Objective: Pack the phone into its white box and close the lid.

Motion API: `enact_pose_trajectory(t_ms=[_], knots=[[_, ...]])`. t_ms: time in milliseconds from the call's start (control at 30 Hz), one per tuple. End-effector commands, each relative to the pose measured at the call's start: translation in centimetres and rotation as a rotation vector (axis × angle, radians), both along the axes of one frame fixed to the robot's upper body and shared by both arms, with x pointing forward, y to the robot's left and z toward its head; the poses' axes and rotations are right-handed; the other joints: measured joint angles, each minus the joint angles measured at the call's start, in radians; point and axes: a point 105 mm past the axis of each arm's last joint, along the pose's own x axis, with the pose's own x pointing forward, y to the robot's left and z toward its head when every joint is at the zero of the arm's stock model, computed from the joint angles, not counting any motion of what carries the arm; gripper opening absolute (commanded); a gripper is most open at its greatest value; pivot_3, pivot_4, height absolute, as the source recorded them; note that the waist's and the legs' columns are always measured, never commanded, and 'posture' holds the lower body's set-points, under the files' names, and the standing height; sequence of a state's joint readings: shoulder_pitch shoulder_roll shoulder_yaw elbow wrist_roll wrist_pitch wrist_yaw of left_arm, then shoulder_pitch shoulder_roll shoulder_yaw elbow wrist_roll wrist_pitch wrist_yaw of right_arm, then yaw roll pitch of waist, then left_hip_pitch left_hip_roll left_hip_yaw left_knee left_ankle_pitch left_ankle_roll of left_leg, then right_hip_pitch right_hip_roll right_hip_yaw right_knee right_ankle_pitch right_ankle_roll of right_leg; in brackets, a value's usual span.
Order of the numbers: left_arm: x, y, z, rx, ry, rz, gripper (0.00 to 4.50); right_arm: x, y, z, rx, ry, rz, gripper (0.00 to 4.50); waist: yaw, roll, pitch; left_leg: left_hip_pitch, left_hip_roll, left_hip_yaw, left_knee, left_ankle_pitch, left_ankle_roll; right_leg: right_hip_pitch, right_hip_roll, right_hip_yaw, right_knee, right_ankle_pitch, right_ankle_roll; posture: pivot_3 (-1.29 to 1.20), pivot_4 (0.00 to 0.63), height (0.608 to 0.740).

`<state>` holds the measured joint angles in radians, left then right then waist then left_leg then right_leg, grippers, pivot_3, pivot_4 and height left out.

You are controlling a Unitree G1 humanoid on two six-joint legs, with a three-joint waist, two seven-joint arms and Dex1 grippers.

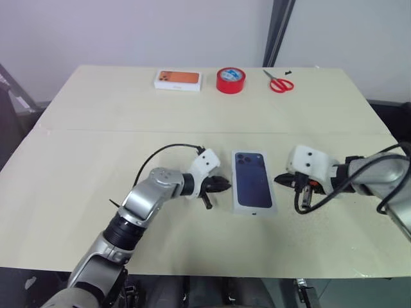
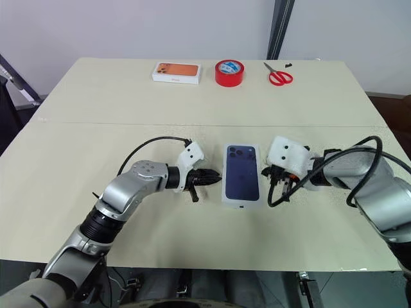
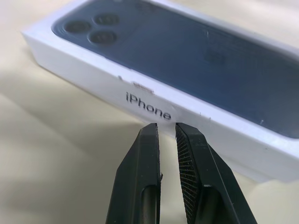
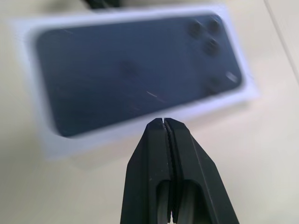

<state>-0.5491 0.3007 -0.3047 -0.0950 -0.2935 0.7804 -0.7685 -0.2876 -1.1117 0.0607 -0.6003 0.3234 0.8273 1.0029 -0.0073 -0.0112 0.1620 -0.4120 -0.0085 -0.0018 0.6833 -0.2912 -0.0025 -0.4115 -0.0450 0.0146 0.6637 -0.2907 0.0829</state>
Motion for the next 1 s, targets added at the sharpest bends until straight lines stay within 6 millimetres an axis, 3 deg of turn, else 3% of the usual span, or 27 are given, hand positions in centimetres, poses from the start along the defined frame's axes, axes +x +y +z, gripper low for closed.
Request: enact_pose_trajectory(t_ms=[33,167,367,533,600,700,767,867,900,1000], knots=[[1.3,0.1,3.4,-0.079,-0.077,0.023,0.65,-1.1,1.1,-0.4,0.001,0.005,0.053,0.04,0.000,0.000,0.000,0.000,0.000,0.000,0.000,0.000,0.000,0.000,0.000,0.000,0.000,0.000,0.000,0.00,0.150,0.729],[2.7,-1.7,3.8,-0.049,-0.122,0.022,0.65,-1.5,0.8,-2.2,-0.051,0.031,0.053,0.04,0.005,0.000,0.000,0.001,-0.001,0.000,0.001,0.000,0.000,0.002,0.000,0.000,0.000,0.000,0.000,0.00,0.150,0.729],[4.0,-4.9,0.1,0.136,-0.120,-0.025,0.65,-1.6,0.2,-4.1,-0.088,0.065,0.024,0.04,0.020,0.000,0.000,0.002,-0.001,0.001,0.001,0.000,0.000,0.002,0.000,0.001,-0.001,-0.001,0.001,0.00,0.150,0.729],[4.0,-5.6,-2.2,0.204,-0.077,-0.030,0.65,-1.8,-0.3,-4.7,-0.102,0.068,0.011,0.04,0.020,-0.002,-0.003,0.005,-0.001,0.001,0.001,-0.001,0.001,0.007,0.000,0.000,-0.002,-0.001,0.002,0.00,0.150,0.729],[3.9,-5.5,-2.0,0.184,-0.079,-0.031,0.65,-1.6,-0.2,-4.3,-0.082,0.053,0.001,0.04,0.020,-0.002,-0.003,0.006,-0.001,0.000,0.001,-0.001,0.001,0.007,0.000,0.000,-0.002,-0.001,0.002,0.00,0.150,0.729],[4.3,-4.9,0.3,0.075,-0.131,0.002,0.65,-0.4,-0.1,-2.5,0.000,-0.034,-0.026,0.04,0.017,-0.002,-0.003,0.006,-0.001,0.000,0.001,-0.001,0.001,0.007,0.000,0.001,-0.001,-0.001,0.002,0.00,0.150,0.729],[4.6,-3.6,2.5,-0.014,-0.191,0.055,0.65,1.2,-0.5,-0.9,0.084,-0.118,-0.083,0.04,0.014,-0.002,-0.003,0.005,-0.001,0.000,0.001,-0.001,0.001,0.006,0.000,0.001,-0.001,-0.001,0.002,0.00,0.150,0.729],[4.8,0.0,5.2,-0.090,-0.286,0.163,0.65,3.6,-2.0,1.2,0.223,-0.224,-0.206,0.04,0.000,-0.002,-0.003,0.004,-0.001,0.000,0.000,0.000,0.000,0.003,0.000,0.002,0.002,-0.001,0.002,0.00,0.150,0.729],[4.6,3.2,5.8,-0.102,-0.313,0.238,0.65,4.7,-3.2,1.8,0.284,-0.242,-0.279,0.04,0.001,-0.002,-0.003,0.004,-0.001,0.000,0.000,0.000,0.000,0.003,0.000,0.002,0.002,-0.001,0.002,0.00,0.150,0.729],[3.2,9.0,6.2,-0.067,-0.352,0.369,0.65,6.3,-6.0,2.6,0.401,-0.264,-0.394,0.04,-0.009,-0.001,-0.003,0.005,0.000,0.001,-0.001,0.000,-0.001,0.003,0.000,0.002,0.002,-0.001,0.002,0.00,0.150,0.729]])
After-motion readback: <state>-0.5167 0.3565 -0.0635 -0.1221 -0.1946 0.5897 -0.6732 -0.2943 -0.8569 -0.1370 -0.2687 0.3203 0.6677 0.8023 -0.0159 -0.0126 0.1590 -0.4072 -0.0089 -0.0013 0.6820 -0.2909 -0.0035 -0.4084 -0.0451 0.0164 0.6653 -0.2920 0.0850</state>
